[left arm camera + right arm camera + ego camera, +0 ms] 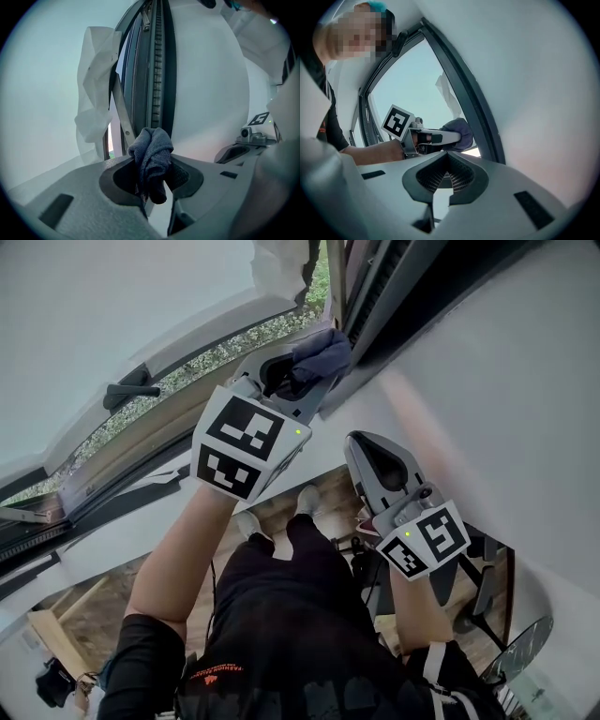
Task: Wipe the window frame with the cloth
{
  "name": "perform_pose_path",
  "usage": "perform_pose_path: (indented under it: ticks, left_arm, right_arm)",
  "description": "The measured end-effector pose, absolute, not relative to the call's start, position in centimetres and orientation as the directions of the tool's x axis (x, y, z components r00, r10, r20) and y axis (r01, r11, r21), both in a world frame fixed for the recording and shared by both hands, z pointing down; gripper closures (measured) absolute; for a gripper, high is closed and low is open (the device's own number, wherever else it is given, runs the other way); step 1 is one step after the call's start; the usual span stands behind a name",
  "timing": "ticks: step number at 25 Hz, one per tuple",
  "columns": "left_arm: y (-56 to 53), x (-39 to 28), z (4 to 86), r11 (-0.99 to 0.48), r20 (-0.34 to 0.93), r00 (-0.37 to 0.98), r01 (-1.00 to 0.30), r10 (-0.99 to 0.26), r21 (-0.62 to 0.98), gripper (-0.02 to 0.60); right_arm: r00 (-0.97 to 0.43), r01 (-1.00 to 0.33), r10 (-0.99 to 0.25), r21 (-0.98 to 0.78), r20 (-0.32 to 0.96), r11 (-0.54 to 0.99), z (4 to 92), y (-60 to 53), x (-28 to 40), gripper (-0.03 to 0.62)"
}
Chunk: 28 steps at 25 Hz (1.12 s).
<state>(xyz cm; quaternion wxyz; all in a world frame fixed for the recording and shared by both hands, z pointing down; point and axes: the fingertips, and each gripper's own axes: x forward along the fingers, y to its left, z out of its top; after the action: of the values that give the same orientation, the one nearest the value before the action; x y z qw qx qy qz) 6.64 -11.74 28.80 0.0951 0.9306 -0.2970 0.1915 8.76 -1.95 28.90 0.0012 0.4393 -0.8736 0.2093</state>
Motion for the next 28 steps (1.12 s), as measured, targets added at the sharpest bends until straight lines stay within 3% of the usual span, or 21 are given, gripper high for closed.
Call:
perform_pose_path:
  ticks: [28]
  left_arm:
    - [-11.7,7.6,37.7,-0.787,0.522,0.714,-0.604,-0.466,0.124,0.439]
  right_arm:
    - [-0.628,-0.752,-0.739,-0.433,0.244,0.497,33.8,-1.3,9.7,0.589]
